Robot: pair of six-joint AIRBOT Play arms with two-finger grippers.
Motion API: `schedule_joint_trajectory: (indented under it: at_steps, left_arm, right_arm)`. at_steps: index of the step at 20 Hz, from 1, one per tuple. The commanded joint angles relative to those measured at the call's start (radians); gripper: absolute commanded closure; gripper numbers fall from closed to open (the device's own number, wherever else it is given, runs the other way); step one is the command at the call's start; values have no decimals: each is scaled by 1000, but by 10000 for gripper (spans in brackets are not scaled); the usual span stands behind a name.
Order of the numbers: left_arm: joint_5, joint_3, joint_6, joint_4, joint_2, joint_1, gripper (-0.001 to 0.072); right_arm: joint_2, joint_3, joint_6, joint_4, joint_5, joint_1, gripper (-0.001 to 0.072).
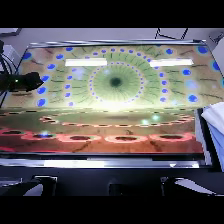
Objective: Fold the clothes and pants, and hang the long-sleeved shirts on hangers.
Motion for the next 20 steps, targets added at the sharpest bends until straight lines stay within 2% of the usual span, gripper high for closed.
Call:
schedule_joint_trajectory:
  at_steps: [1, 5, 6, 7, 8, 9, 11, 12, 14, 16, 17, 18, 20]
  left_arm:
    - [0, 0, 0, 0, -1, -2, 688]
    - [-11, 0, 0, 0, -1, -2, 688]
    - [-13, 0, 0, 0, -1, -2, 688]
    - [-13, 0, 0, 0, -1, -2, 688]
    - [-12, 0, 0, 0, -1, -3, 688]
    - [-11, 1, 0, -1, -1, -5, 688]
    - [0, 16, 0, -42, -1, -6, 688]
    - [36, 35, 0, -64, -1, -6, 688]
    - [170, 81, 0, -106, -1, -10, 689]
    - [289, 129, -1, -27, -11, -50, 691]
    - [285, 151, -26, 68, -29, -75, 691]
    - [231, 164, -104, 185, -53, -100, 691]
    - [39, 163, -188, 293, -106, -125, 671]
  right_arm:
    - [75, -263, 4, -102, -68, -2, 679]
    - [125, -520, -4, -216, -183, -2, 664]
    - [125, -539, -5, -219, -199, -2, 591]
    - [126, -538, -5, -215, -222, -2, 451]
    - [125, -521, -17, -206, -241, -2, 204]
    - [125, -491, -59, -185, -250, -1, 8]
    - [125, -369, -119, -84, -328, -1, 5]
    - [126, -283, -151, 11, -418, 8, 5]
    - [126, -120, -222, 165, -610, 85, 9]
    - [126, -19, -272, 232, -731, 253, 15]
    - [126, -5, -274, 232, -750, 367, 23]
    - [122, -7, -267, 221, -731, 480, 24]
    - [75, -9, -161, 148, -593, 712, 43]
